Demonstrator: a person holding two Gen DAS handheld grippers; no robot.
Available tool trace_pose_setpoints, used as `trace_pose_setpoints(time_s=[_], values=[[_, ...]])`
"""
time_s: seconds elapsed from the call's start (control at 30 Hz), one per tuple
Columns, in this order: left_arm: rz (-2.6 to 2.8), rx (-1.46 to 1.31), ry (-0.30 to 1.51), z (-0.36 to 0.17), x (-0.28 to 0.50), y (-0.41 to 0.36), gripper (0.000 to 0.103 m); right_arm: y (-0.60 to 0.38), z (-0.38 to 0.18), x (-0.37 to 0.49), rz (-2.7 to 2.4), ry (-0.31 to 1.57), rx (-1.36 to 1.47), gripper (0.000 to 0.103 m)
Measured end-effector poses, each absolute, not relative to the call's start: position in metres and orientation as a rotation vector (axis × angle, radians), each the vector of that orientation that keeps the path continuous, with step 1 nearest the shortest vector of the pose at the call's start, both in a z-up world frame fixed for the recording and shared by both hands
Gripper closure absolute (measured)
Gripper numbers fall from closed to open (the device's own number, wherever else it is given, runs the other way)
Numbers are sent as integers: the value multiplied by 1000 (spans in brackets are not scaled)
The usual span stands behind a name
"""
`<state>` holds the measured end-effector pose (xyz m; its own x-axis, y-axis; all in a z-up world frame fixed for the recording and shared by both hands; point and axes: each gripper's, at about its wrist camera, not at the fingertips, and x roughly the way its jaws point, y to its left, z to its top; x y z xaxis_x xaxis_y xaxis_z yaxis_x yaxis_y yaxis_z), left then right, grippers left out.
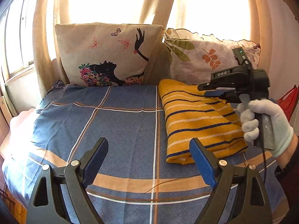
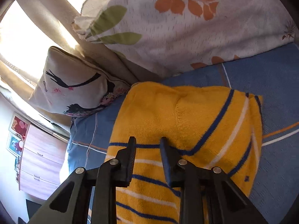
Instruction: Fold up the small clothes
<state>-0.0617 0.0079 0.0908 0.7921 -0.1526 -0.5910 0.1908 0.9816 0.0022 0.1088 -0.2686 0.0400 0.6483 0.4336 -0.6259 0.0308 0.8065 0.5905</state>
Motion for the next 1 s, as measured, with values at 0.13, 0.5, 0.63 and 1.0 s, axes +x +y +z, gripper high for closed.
trace_pose_setpoints(time_s=[0.13, 0.5, 0.63, 1.0], values=[[-170, 63, 638, 89, -63, 7, 15, -261, 57, 57, 313, 798, 550, 60], [-55, 81, 524, 107, -94, 8, 7, -259, 72, -98, 43, 609, 288, 37], [15, 109, 447, 116, -114, 5, 2, -240, 93, -151, -88, 451, 200, 17], [-28, 89, 467, 113, -132, 4, 0, -232, 109, -191, -175, 314, 195, 0]])
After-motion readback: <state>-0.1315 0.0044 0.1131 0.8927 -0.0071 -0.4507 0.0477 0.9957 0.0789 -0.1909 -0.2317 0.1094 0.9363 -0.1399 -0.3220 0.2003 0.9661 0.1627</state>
